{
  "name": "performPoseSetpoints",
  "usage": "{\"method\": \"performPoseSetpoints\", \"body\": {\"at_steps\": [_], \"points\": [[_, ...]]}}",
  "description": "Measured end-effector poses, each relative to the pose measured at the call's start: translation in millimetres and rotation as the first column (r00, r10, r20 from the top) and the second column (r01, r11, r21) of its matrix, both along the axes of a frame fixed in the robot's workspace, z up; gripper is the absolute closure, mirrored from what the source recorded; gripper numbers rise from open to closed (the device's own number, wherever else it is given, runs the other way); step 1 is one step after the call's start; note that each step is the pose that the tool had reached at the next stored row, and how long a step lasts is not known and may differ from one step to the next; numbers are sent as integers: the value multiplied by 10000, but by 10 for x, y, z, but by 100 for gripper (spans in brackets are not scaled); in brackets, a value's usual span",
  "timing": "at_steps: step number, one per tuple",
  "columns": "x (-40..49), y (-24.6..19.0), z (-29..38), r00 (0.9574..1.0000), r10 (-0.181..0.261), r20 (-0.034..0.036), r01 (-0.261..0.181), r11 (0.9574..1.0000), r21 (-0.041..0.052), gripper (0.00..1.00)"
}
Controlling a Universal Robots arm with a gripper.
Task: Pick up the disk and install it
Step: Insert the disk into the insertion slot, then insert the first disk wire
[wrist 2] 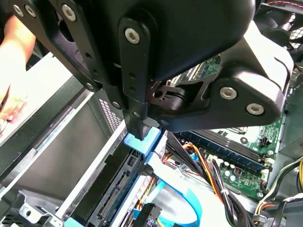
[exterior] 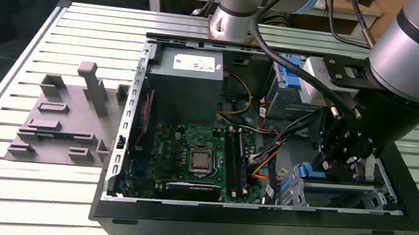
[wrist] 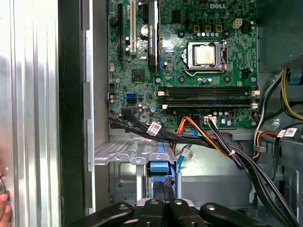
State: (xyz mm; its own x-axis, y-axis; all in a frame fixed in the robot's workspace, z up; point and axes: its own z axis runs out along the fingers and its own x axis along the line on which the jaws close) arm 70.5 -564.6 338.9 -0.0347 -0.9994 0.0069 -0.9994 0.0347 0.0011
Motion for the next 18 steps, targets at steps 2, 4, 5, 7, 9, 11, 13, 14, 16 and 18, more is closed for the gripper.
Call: {"method": "performPoseSetpoints", "body": {"at_steps": [2, 4, 5, 7, 9, 11, 13, 14, 16, 18], "points": [[0, 0, -1, 10000, 0, 0, 0, 10000, 0, 89], [0, 0, -3, 10000, 0, 0, 0, 10000, 0, 89], [0, 0, -3, 10000, 0, 0, 0, 10000, 0, 89], [0, 0, -4, 10000, 0, 0, 0, 10000, 0, 89], [0, 0, -4, 10000, 0, 0, 0, 10000, 1, 89], [0, 0, -4, 10000, 0, 0, 0, 10000, 0, 89], [2, 0, -5, 10000, -2, 0, 2, 10000, 1, 89], [7, 0, -5, 10000, 0, 0, 0, 10000, 2, 89], [30, 0, -5, 10000, 1, 0, -1, 10000, 1, 89], [80, 0, -5, 10000, -1, 0, 1, 10000, 0, 89]]}}
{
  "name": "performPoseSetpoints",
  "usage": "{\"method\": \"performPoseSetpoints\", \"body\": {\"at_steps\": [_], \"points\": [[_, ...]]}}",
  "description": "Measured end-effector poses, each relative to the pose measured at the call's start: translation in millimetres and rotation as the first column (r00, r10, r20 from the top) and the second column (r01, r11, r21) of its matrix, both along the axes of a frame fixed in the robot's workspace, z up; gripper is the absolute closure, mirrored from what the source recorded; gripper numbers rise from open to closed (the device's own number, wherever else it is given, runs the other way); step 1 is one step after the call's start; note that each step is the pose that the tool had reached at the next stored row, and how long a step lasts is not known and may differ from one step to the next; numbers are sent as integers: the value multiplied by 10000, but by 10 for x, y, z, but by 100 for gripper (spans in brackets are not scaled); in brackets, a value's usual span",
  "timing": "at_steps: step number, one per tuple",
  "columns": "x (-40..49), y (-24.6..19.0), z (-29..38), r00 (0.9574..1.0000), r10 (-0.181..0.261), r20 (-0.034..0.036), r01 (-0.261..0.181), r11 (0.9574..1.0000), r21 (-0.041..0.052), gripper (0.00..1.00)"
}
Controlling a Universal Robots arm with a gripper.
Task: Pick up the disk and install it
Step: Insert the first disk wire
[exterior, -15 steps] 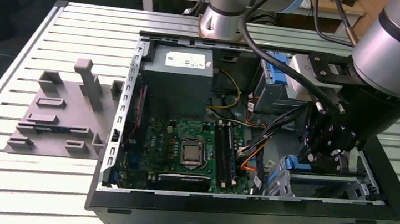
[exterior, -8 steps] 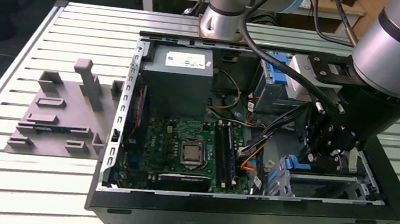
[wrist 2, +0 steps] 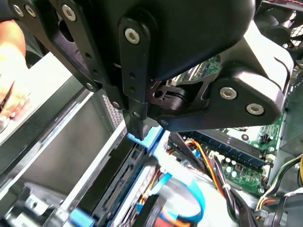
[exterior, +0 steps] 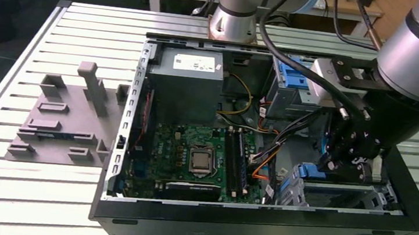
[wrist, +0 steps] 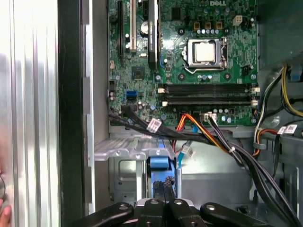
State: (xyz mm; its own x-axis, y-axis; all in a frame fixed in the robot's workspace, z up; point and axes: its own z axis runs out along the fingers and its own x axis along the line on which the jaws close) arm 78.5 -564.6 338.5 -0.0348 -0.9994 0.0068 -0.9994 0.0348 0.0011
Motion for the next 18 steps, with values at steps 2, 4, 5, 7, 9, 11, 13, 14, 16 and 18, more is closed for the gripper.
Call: {"method": "performPoseSetpoints", "body": {"at_steps": [2, 4, 5, 7, 9, 11, 13, 14, 16, 18], "points": [[61, 0, -1, 10000, 0, -1, 0, 10000, 0, 89], [128, 0, -1, 10000, 1, 0, -1, 10000, 0, 89], [163, 0, -1, 10000, 0, 0, 0, 10000, 0, 89], [225, 0, -1, 10000, 0, 0, 0, 10000, 0, 89], [287, 0, -1, 10000, 1, 0, -1, 10000, 0, 89], [341, 0, -1, 10000, 0, -1, 0, 10000, -1, 89], [387, 0, -1, 10000, 0, -1, 0, 10000, 0, 89], [396, 1, -1, 10000, 1, 0, -1, 10000, 0, 89], [399, 0, 2, 10000, 0, 0, 0, 10000, 1, 89], [399, 2, 13, 10000, -1, 0, 1, 10000, -2, 89]]}}
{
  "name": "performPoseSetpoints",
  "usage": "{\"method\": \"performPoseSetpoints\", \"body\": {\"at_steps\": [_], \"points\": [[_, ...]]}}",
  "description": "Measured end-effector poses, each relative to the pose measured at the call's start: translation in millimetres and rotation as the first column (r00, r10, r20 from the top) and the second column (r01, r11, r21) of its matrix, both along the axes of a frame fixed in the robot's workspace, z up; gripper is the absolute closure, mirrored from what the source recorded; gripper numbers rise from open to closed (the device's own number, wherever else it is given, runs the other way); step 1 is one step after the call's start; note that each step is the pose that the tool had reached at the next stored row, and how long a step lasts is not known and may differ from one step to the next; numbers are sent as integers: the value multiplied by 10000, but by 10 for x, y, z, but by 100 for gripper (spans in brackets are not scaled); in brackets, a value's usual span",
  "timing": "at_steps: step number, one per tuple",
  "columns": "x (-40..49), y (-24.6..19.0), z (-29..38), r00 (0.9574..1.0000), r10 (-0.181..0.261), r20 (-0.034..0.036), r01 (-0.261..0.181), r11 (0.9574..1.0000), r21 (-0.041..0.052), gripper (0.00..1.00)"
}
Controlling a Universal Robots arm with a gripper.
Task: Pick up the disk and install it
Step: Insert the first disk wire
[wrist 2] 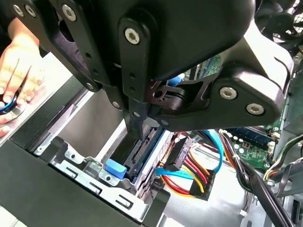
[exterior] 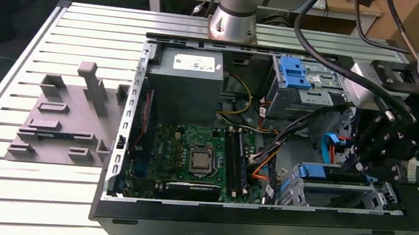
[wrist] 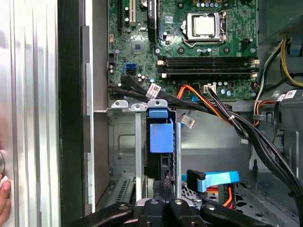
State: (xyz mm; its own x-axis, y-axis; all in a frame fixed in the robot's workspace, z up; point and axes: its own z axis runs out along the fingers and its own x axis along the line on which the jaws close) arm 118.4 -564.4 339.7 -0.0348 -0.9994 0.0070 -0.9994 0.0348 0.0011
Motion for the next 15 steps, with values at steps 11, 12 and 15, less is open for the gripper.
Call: {"method": "performPoseSetpoints", "body": {"at_steps": [11, 12, 15], "points": [[21, 55, 106, 10000, 2, 4, -2, 10000, 3, 89], [35, 61, 106, 10000, 1, 5, -1, 10000, 8, 89], [85, 80, 106, 10000, 1, 4, -1, 10000, 21, 89]]}}
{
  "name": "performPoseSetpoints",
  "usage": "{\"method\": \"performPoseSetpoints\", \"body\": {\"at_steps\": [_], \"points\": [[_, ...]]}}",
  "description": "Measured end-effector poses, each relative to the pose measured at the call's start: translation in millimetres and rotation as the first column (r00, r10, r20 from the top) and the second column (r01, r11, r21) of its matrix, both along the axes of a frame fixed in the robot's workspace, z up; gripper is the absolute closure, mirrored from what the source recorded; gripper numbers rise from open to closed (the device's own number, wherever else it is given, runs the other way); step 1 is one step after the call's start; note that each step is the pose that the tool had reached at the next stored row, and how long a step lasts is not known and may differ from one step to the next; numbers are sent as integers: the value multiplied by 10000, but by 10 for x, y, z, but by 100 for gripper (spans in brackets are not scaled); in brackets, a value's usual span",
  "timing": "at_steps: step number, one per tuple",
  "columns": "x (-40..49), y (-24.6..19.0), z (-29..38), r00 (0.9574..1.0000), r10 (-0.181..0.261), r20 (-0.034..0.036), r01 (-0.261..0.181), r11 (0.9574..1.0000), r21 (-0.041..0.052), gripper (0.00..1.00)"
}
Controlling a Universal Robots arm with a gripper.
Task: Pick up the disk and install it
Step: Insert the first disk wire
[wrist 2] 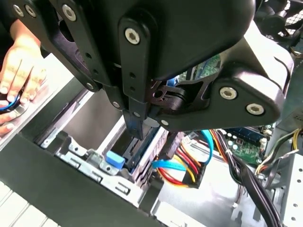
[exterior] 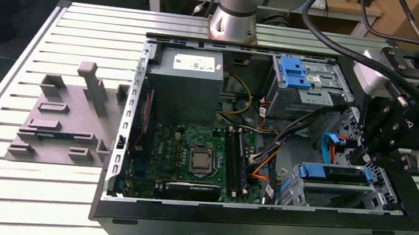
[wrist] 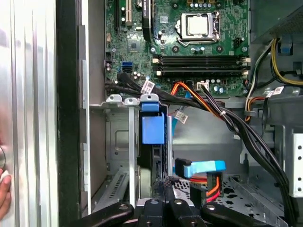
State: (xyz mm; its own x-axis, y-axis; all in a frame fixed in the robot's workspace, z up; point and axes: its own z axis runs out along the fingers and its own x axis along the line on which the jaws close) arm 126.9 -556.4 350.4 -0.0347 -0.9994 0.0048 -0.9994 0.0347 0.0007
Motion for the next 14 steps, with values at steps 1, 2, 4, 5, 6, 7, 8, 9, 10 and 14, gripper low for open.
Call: {"method": "performPoseSetpoints", "body": {"at_steps": [1, 2, 4, 5, 6, 7, 8, 9, 10, 14], "points": [[13, 8, 1, 10000, 0, 0, 0, 10000, 2, 89], [20, 20, 0, 10000, 0, 0, 0, 10000, 4, 89], [22, 51, 1, 10000, -1, 7, 1, 10000, 5, 89], [23, 68, 5, 10000, -1, 15, 1, 10000, 4, 89], [23, 85, 12, 10000, 0, 28, 0, 10000, 4, 89], [23, 101, 22, 10000, 0, 44, 0, 10000, 3, 89], [23, 120, 33, 10000, 0, 59, 0, 10000, 4, 89], [23, 134, 43, 10000, 1, 70, -1, 10000, 4, 89], [23, 145, 52, 10000, 0, 83, 0, 10000, 4, 89], [23, 168, 96, 9999, 0, 153, 0, 10000, 3, 89]]}}
